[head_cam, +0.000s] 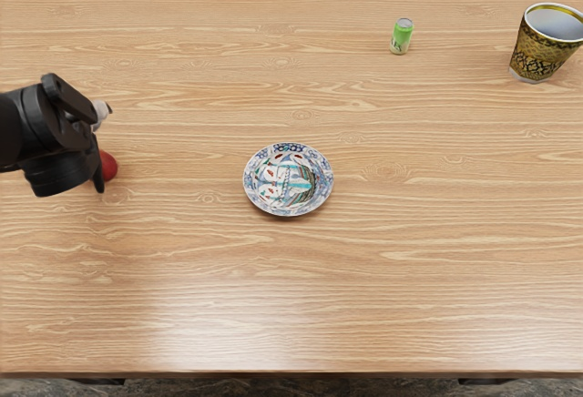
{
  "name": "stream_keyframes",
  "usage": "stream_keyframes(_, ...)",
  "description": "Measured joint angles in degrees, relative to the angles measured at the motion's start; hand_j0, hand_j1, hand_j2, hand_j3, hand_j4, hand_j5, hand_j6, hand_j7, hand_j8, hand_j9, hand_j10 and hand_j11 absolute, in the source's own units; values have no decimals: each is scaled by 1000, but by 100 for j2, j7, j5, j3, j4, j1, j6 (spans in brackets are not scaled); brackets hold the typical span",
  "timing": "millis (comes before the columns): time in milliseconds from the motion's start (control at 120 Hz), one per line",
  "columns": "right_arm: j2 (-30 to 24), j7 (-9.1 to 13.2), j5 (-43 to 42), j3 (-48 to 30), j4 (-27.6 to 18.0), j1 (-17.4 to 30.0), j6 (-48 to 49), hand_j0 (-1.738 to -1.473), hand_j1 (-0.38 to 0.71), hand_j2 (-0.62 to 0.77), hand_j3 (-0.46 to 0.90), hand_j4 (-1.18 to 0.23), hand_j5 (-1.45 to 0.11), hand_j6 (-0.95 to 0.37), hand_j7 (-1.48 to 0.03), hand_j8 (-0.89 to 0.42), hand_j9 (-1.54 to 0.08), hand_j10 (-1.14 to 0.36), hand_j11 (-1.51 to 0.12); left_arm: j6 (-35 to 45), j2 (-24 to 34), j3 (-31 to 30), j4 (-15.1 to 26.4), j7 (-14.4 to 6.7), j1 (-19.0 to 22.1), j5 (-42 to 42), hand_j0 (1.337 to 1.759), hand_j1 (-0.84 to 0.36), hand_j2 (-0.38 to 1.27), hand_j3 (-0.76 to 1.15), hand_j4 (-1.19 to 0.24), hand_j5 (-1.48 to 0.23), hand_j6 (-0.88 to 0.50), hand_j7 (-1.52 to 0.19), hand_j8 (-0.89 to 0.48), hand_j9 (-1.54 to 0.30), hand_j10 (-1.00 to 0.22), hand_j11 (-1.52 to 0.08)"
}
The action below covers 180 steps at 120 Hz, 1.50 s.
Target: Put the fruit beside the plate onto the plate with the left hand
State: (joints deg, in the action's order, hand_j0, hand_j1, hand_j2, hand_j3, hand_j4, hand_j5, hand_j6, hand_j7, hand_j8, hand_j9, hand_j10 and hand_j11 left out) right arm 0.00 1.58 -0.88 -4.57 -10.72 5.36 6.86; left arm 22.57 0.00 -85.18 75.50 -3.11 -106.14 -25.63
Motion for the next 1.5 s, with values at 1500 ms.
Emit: stream_keyframes(1500, 0, 0, 0, 0, 0, 0, 0, -1658, -331, -3, 0, -15, -20, -15, -20, -15, -20, -15, -20, 152, 0, 27, -526, 25, 819, -118, 1658, -217, 96, 0, -477, -610, -426, -613, -451, -614, -474, -614)
